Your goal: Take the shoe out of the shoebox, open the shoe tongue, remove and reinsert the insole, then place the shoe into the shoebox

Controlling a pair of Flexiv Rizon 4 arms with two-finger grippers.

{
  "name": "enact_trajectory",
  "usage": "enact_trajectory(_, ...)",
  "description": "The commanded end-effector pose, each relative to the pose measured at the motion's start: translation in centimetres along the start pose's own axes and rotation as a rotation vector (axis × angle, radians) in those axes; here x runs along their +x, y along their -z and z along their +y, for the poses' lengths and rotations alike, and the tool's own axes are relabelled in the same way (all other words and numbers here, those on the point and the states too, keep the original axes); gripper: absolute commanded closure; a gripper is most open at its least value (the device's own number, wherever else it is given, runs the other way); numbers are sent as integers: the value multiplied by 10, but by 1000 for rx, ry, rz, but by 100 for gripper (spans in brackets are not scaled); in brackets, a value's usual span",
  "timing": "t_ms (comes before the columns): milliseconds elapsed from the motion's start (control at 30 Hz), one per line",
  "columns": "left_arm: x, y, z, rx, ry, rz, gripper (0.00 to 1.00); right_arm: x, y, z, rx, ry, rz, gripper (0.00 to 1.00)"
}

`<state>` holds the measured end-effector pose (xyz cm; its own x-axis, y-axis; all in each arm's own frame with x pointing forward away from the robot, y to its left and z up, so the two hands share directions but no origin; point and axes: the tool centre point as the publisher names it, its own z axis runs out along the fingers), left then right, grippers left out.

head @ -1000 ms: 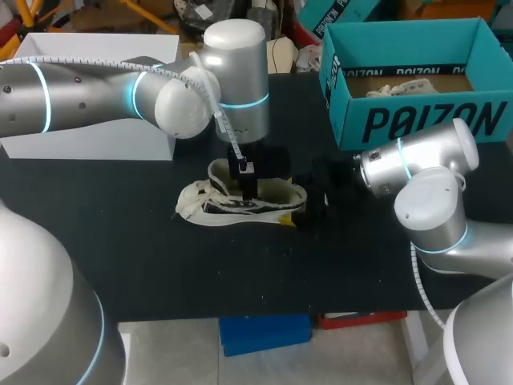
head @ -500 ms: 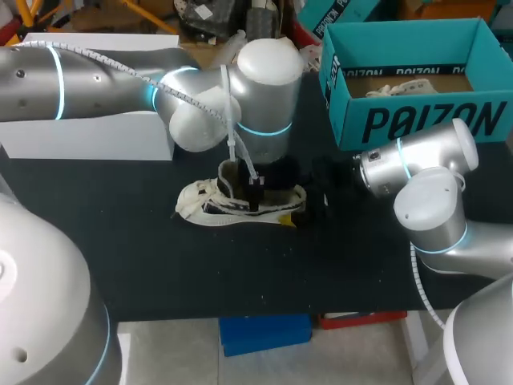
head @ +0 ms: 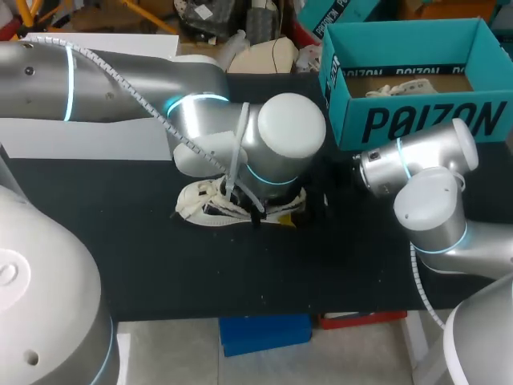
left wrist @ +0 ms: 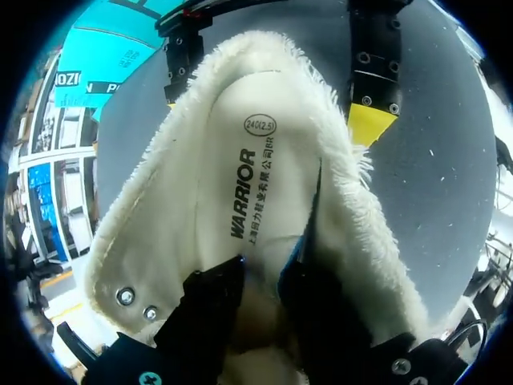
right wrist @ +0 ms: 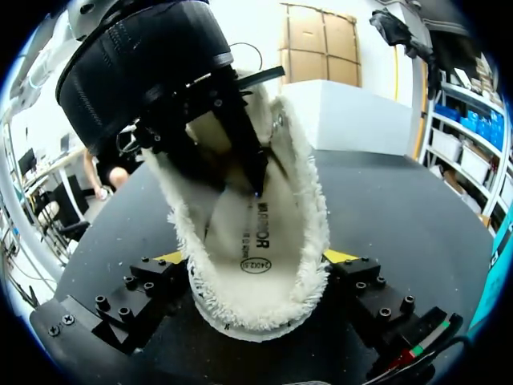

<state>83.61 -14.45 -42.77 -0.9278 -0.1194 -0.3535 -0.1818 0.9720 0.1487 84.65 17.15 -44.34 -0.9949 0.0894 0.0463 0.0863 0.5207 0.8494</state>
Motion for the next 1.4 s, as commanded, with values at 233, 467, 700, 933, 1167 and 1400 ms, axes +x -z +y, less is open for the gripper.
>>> enact_trajectory(233, -14, -52, 8, 87, 154, -155, 76, -1, 0, -2, 1, -2, -1, 100)
enact_trajectory(467, -21, -54, 4, 112, 183, -157, 80, -1, 0, -2, 1, -2, -1, 100)
enact_trajectory(700, -17, -61, 1, 95, 181, -139, 100, -1, 0, -2, 1, -2, -1, 100)
enact_trajectory(933, -17, -56, -2, 105, 135, -41, 100, -1, 0, -2, 1, -2, -1, 100)
enact_trajectory(1167, -21, -30, 5, 137, 91, 55, 100, -1, 0, -2, 1, -2, -1, 100)
enact_trajectory(1400, -28, -2, 16, 183, 117, 81, 100, -1, 0, -2, 1, -2, -1, 100)
